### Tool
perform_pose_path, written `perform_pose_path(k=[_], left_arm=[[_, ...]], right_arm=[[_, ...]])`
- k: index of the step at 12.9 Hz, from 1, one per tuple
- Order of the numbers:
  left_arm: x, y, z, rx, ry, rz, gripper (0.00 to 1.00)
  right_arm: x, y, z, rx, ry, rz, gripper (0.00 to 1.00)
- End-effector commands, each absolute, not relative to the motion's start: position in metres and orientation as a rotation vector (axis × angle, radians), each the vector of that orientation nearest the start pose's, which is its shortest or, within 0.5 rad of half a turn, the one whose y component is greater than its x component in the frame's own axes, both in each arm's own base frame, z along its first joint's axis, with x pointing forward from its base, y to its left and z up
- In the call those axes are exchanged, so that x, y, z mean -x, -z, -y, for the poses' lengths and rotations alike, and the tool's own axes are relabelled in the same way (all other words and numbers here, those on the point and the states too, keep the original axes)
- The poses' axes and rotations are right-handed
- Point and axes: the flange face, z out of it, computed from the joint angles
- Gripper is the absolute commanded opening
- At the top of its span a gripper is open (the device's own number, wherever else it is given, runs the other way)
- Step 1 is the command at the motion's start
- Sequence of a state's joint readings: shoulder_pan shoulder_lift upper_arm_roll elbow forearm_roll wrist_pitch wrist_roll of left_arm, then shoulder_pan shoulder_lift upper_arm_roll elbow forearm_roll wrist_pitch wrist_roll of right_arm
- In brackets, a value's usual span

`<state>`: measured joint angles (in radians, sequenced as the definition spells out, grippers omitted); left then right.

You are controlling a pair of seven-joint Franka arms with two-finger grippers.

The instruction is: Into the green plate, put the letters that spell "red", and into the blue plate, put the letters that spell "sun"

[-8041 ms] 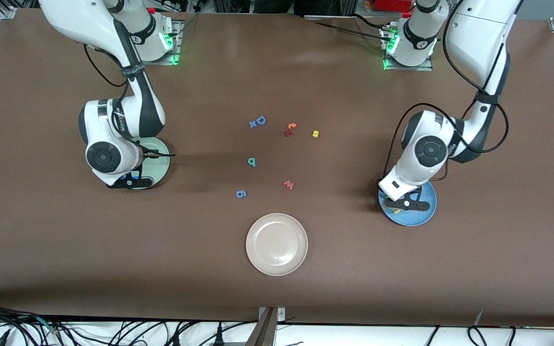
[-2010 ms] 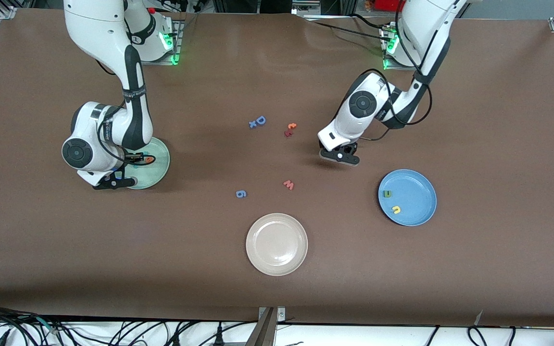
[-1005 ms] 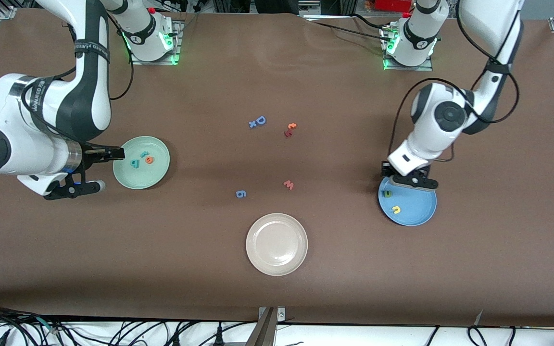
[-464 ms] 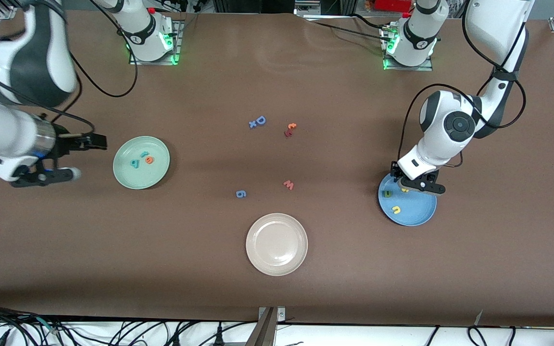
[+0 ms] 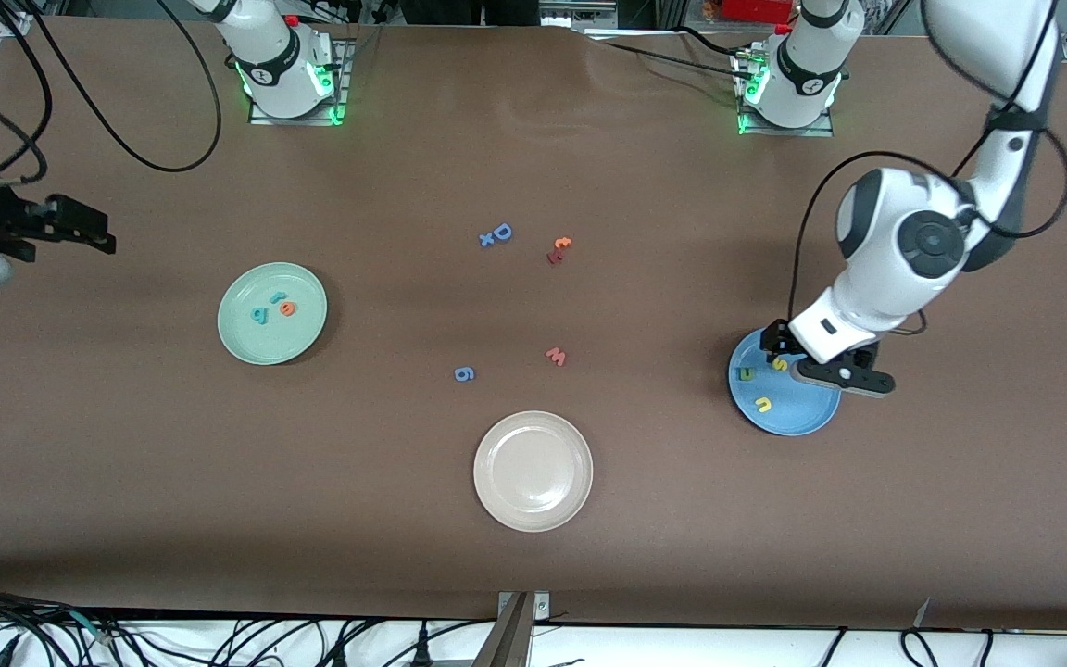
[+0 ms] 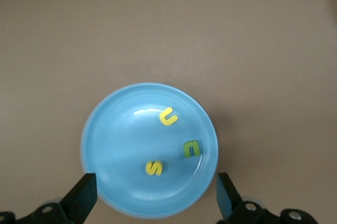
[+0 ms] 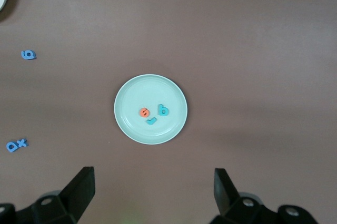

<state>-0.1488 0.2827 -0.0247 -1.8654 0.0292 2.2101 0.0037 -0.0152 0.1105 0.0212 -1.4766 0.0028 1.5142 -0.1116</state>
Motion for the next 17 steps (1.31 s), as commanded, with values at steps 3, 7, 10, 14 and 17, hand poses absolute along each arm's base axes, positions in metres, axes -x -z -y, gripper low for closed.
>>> perform_pose_path(k=[3, 7, 10, 14, 17], left_arm=[[-0.628, -0.534, 0.089, 3.090, 0.132, -0.279, 1.00], [-0.622, -0.562, 0.059, 3.097, 0.200, -0.463, 0.99], [-0.623, -0.556, 0.057, 3.111, 0.177, -0.452, 0.99], [-0.622, -0.556, 0.060, 3.114, 0.160, -0.446, 0.99], [-0.622, -0.554, 0.060, 3.115, 0.151, -0.443, 0.99]], right_arm=[[-0.558, -0.591, -0.002, 3.156, -0.018, 0.087, 1.00], [-0.542, -0.603, -0.001, 3.158, 0.089, 0.077, 1.00], [-0.538, -0.602, 0.020, 3.146, 0.036, 0.017, 1.00], [-0.543, -0.608, 0.026, 3.134, 0.061, 0.030, 1.00], [-0.545, -0.607, 0.023, 3.134, 0.058, 0.040, 1.00]])
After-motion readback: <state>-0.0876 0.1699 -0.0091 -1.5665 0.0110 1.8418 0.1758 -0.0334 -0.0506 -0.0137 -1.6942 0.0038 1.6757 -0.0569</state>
